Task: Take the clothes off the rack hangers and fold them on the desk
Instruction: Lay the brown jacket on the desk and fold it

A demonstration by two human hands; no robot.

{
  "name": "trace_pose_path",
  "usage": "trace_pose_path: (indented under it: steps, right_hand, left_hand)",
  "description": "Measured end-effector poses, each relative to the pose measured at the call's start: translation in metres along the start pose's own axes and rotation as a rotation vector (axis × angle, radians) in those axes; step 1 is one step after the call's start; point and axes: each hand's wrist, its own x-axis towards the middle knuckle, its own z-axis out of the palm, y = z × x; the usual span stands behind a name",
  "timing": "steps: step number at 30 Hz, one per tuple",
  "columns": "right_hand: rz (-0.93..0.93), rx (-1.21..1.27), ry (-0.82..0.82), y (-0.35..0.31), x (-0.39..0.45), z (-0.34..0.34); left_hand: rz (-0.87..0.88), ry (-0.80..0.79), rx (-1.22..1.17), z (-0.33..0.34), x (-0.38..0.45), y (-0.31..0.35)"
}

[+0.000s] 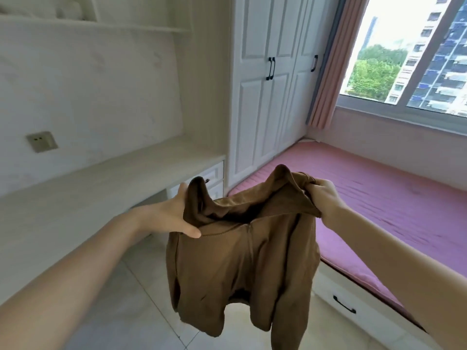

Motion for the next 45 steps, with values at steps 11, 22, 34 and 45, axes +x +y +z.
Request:
trace_pose_path:
  steps: [11,22,34,45]
  right_hand:
    - [-0.047,-0.002,-0.297,-0.053,0.114,0.087]
    - [-0.344,-0.105,-0.47,-0.077,0.121,0.178]
    - [-0.514,-0.385,-0.506,-0.085,0.109,0.257]
    - [-0.143,-0.202,-1.042,-0.104,0.088,0.307]
  left_hand:
    - [0.007,0.437,-0.001,-0.019,0.008,-0.006]
    - [-0.504,0.846,-0.461,-0.04,-0.027,-0.066]
    - [-0.892,1.227,-0.441,-0.009,-0.066,-0.123]
    - [-1.003,1.415,-0.53,-0.039,-0.149,-0.133]
